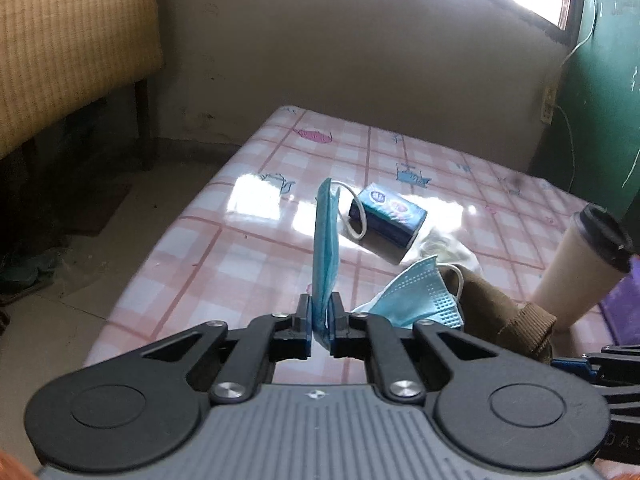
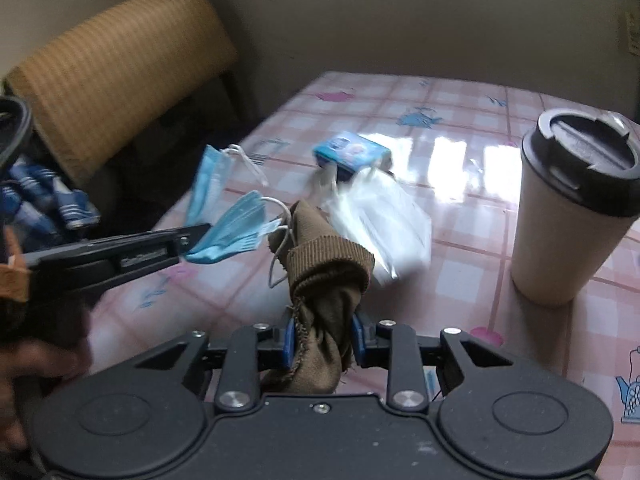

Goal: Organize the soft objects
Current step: 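Grasp the blue face mask with the left gripper while the right gripper grasps the brown sock, then lift the blue mask and brown sock and carry both toward the white box, then carry the blue mask and brown sock over the white box with both grippers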

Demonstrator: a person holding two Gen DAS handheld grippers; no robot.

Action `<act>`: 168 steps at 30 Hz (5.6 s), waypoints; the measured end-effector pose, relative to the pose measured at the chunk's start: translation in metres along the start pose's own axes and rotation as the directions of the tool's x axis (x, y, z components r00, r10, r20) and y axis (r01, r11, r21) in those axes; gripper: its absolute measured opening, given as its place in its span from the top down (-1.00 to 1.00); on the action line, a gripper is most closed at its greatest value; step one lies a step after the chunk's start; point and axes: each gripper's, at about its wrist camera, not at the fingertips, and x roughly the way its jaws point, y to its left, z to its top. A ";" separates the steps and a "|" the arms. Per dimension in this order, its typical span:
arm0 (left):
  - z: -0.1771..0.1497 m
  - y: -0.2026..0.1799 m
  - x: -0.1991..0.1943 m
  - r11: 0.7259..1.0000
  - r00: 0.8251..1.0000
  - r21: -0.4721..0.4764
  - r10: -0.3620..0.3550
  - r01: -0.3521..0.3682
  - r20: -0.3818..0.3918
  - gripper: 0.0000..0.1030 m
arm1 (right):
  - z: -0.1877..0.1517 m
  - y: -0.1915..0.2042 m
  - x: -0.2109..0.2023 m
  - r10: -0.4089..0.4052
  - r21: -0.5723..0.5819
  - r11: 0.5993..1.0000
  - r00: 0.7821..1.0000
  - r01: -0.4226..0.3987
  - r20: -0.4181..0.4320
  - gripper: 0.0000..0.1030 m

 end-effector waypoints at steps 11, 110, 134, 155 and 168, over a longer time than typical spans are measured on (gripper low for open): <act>0.029 -0.024 -0.040 1.000 0.999 -0.010 0.006 -0.005 0.048 0.80 | 0.033 0.001 -0.053 -0.085 0.050 0.996 0.985 0.078 0.149 0.35; 0.073 -0.262 0.009 0.934 0.973 0.272 -0.223 0.232 -0.065 0.79 | 0.050 -0.138 -0.170 -0.441 0.343 0.866 0.880 0.364 0.179 0.35; 0.054 -0.314 0.011 0.890 0.951 0.336 -0.289 0.308 -0.108 0.79 | 0.026 -0.188 -0.201 -0.508 0.416 0.813 0.845 0.407 0.167 0.35; 0.026 -0.384 0.021 0.819 0.905 0.387 -0.381 0.425 -0.188 0.79 | -0.011 -0.265 -0.241 -0.601 0.498 0.723 0.792 0.480 0.110 0.34; 0.000 -0.423 0.034 0.760 0.861 0.405 -0.438 0.508 -0.258 0.79 | -0.040 -0.308 -0.248 -0.627 0.542 0.669 0.777 0.508 0.046 0.33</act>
